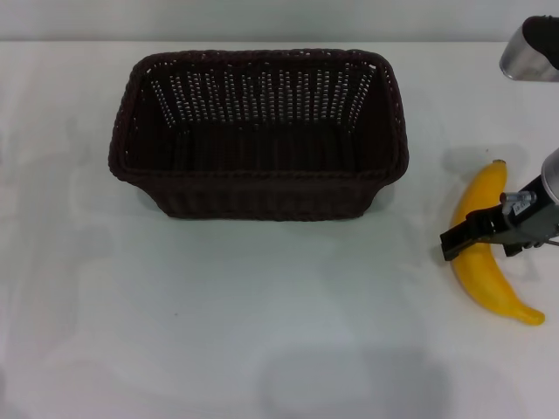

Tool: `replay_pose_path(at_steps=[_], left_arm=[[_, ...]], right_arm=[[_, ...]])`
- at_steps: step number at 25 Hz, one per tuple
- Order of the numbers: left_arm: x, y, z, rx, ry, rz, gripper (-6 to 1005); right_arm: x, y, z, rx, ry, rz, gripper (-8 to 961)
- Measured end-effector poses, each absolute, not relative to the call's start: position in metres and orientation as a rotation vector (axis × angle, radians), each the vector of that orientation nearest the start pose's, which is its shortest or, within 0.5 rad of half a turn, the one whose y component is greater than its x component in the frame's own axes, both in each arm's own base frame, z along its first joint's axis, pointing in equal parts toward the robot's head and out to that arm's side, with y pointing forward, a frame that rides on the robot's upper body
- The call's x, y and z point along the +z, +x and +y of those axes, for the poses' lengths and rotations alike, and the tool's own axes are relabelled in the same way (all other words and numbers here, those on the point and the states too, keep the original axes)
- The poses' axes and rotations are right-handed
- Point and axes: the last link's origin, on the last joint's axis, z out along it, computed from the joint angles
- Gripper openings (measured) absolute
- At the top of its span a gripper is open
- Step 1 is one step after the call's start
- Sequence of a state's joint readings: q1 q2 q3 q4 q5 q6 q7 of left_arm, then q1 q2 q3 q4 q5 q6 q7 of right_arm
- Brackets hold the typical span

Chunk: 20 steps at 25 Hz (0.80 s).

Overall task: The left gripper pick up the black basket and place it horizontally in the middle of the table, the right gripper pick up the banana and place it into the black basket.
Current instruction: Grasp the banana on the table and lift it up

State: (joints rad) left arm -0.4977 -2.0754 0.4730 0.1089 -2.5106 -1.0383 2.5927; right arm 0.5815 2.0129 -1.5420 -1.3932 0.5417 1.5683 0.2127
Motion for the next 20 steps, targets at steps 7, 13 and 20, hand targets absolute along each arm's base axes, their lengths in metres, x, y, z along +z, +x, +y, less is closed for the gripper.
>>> replay_pose_path(at_steps=[7, 13, 20], left_arm=[[0.057, -0.380, 0.348, -0.845, -1.161, -0.879, 703], [0.054, -0.380, 0.347, -0.846, -1.163, -0.884, 703], [0.055, -0.380, 0.347, -0.846, -1.165, -0.882, 702]], right_arm=[[-0.003, 0.192, 0.351, -0.449, -2.040, 1.606, 875], [-0.010, 0.191, 0.348, -0.481, -2.059, 1.576, 870], [-0.009, 0.190, 0.350, -0.464, -2.071, 1.539, 640]])
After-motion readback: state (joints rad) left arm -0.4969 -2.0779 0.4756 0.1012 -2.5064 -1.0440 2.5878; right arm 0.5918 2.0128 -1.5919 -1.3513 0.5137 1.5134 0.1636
